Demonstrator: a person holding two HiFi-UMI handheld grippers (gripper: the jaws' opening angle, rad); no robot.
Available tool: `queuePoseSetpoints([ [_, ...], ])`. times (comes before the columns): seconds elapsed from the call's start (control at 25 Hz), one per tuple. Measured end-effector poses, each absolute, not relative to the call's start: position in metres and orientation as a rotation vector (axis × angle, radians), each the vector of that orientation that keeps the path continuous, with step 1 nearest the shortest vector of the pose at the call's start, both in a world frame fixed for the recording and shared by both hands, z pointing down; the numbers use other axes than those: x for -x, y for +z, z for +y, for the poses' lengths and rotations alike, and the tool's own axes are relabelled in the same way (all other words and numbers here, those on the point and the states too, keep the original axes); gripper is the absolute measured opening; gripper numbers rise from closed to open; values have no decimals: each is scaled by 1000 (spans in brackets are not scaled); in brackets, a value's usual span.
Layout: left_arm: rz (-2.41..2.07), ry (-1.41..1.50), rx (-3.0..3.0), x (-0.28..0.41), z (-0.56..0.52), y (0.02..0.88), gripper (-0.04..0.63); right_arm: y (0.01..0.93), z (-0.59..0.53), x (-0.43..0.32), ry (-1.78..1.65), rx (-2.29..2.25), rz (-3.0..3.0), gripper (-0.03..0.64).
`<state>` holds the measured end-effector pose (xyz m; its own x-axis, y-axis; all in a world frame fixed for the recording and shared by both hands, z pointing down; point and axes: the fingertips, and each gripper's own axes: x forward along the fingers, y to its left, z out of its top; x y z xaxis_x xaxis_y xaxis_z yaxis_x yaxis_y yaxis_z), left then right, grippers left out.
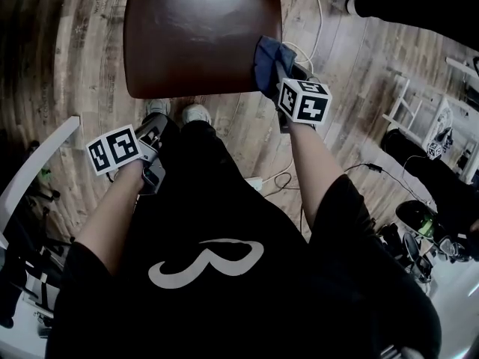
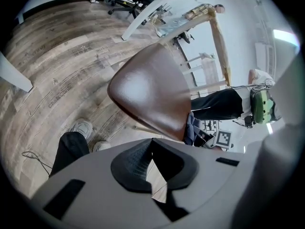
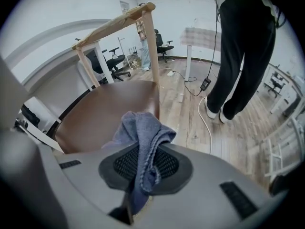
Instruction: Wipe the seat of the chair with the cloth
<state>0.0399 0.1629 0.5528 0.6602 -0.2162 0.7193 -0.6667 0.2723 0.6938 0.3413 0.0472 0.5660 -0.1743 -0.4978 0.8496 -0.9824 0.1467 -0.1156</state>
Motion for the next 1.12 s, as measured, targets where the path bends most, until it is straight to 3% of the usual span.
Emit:
queuePoseSetpoints([
  [0.4, -932, 311, -1191, -20, 180, 583, 12, 570, 42, -348, 909, -1442, -1819, 56],
  [0.6, -930, 290, -1215, -17, 174, 575, 12, 558, 40, -343, 1072, -1540, -1868, 55],
  [0.88, -857, 172, -1307, -38, 154, 540, 12, 486, 45, -316, 1246, -1577, -2184, 55],
  [1.12, -677, 219, -1624, -59, 152, 459, 12, 391, 83, -268, 1261, -1480, -2450, 55],
])
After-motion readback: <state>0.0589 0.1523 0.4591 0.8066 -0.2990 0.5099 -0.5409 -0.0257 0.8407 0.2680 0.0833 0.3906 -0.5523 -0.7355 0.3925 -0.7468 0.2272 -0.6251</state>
